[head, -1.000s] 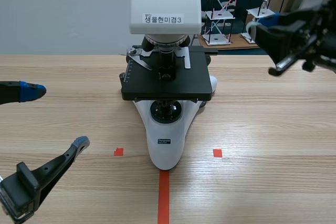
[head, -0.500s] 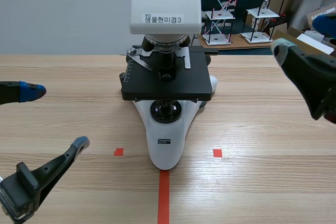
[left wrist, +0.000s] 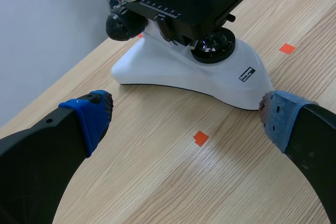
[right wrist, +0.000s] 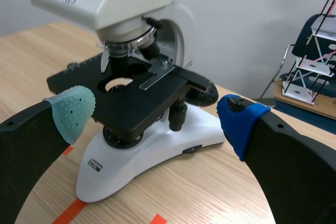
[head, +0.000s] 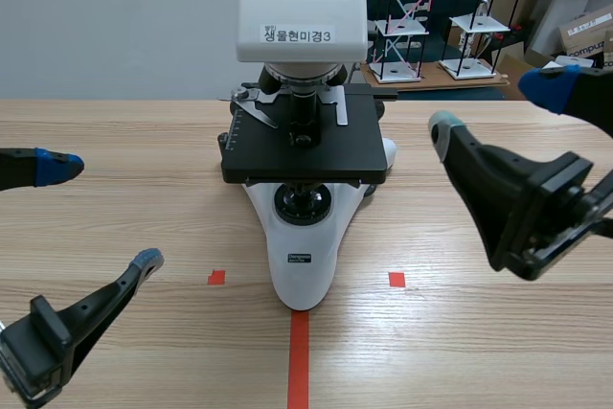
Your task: Return to the home posture
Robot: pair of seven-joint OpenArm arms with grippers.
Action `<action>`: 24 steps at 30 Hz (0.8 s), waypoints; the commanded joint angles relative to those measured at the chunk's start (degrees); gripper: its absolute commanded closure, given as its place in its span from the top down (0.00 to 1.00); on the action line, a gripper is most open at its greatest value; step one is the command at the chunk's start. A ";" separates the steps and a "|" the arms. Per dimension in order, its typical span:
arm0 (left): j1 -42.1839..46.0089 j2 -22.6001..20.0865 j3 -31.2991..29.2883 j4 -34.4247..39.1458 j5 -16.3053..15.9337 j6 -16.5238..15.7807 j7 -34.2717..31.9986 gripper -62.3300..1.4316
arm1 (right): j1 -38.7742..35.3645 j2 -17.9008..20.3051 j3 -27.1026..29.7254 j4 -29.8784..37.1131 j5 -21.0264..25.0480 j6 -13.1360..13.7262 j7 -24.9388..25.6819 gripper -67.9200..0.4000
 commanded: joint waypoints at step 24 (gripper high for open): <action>0.31 0.28 0.04 0.22 -0.35 0.28 -0.79 0.95 | 0.24 -6.93 0.02 0.04 -12.04 9.01 1.36 0.76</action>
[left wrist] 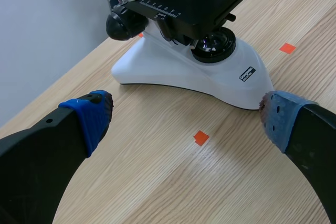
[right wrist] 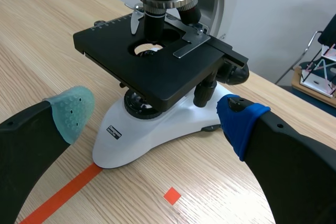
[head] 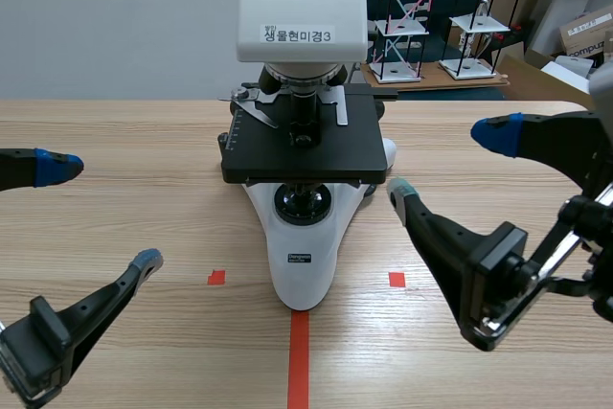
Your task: Return to the home posture
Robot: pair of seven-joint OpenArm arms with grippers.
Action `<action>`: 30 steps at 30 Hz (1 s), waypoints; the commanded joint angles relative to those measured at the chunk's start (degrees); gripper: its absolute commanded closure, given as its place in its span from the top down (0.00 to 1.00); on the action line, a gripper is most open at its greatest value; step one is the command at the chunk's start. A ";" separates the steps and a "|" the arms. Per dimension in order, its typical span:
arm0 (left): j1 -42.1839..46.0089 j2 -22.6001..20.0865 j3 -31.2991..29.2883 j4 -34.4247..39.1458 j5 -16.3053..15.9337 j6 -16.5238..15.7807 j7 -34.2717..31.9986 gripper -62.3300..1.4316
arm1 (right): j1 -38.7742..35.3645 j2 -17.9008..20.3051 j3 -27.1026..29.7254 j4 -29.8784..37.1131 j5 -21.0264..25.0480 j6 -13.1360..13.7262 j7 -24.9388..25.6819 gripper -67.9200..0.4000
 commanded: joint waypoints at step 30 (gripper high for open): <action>0.33 0.26 0.04 0.22 -0.37 0.28 -0.76 0.95 | -9.57 0.81 -3.45 0.07 -11.32 -13.75 19.96 0.76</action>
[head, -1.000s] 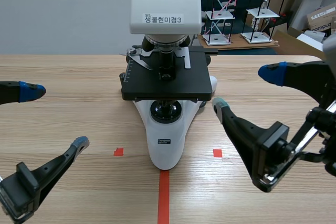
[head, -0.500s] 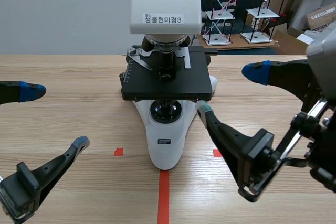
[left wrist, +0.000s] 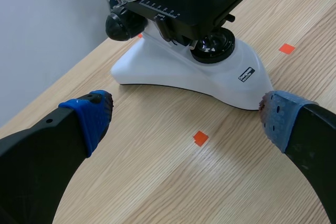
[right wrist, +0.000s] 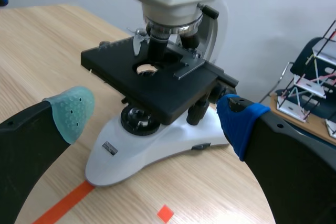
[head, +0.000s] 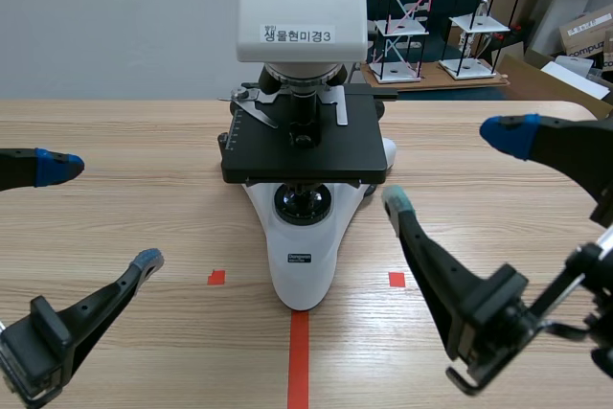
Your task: Return to the home posture
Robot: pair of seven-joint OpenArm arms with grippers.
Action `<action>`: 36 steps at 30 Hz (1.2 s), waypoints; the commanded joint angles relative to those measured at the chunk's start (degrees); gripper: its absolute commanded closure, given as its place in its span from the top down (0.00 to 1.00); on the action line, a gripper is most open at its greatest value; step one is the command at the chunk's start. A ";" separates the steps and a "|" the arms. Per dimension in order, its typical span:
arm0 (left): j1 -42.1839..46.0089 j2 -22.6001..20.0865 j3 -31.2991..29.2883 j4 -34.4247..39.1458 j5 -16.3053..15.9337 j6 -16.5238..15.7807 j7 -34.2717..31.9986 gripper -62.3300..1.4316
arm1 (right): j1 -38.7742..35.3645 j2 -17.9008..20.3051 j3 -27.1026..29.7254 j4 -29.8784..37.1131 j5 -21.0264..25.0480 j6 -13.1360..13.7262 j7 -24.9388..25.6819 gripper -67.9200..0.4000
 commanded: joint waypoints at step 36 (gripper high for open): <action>0.33 0.26 0.04 0.22 -0.35 0.28 -0.79 0.95 | -10.40 4.59 0.15 0.04 -2.84 -5.46 6.54 0.75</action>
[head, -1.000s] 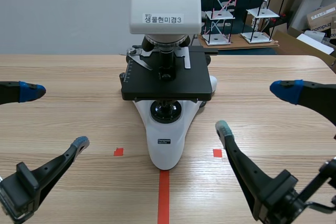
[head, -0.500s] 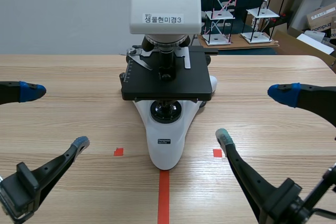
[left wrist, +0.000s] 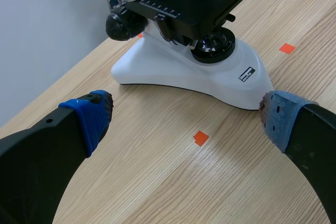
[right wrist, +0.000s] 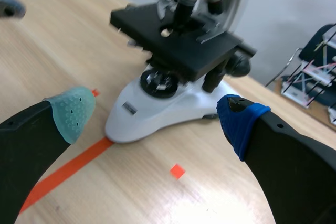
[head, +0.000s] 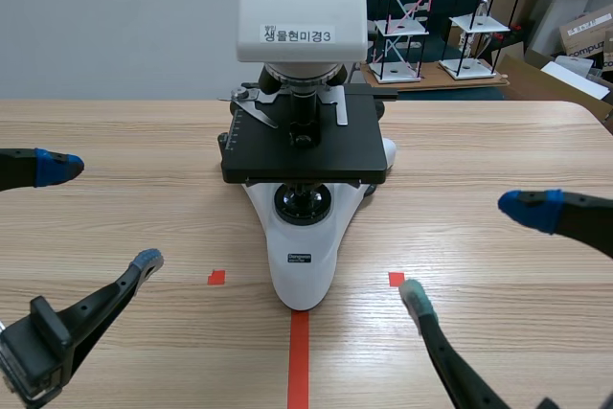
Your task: Return to the home posture
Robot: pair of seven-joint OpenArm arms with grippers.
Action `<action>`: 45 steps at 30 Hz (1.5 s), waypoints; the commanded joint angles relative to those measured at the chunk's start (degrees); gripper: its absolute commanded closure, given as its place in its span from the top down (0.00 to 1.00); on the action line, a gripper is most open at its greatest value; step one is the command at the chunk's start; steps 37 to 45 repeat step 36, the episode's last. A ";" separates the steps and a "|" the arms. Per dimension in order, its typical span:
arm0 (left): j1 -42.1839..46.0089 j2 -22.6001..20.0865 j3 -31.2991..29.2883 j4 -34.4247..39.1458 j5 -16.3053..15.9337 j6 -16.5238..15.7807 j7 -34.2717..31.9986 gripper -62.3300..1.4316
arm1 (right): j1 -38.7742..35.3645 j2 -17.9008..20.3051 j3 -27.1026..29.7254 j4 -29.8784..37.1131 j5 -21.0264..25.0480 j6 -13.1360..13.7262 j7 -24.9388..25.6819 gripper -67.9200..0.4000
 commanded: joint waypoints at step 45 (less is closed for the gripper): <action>0.33 0.26 0.04 0.22 -0.37 0.28 -0.79 0.95 | 0.87 0.00 0.15 0.09 1.03 -0.24 1.01 0.72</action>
